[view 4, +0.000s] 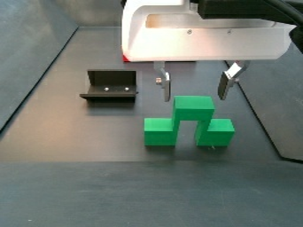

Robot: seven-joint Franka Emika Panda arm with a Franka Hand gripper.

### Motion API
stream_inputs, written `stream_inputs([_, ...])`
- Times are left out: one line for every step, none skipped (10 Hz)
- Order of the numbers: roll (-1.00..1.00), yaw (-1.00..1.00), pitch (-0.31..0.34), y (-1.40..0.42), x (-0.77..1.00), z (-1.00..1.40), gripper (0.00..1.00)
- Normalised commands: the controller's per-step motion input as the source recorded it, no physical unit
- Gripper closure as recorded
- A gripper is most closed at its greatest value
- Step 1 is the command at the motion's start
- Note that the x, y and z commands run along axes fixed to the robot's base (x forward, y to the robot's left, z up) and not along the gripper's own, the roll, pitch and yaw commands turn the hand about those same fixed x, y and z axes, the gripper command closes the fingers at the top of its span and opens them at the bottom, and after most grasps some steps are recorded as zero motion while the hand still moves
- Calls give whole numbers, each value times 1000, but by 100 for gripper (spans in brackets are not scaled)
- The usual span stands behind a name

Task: Pick up the green object. Move up. Move to above the board. Insert the green object.
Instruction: Pick up the green object.

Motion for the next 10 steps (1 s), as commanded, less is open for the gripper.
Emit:
stream_inputs([-13,0,0,0,169,-191,0])
stream_inputs([0,0,-7,0,137,-251,0])
stream_inputs([0,0,0,0,240,-317,0])
stream_inputs([0,0,0,14,114,-337,0])
stream_inputs([0,0,0,9,17,-374,0])
stream_inputs([17,0,0,0,0,-397,0])
stream_inputs([0,0,0,0,0,-246,0])
stream_inputs([0,0,0,0,0,0,0])
stream_inputs([0,0,0,0,0,0,100])
stream_inputs([0,0,0,0,0,0,100])
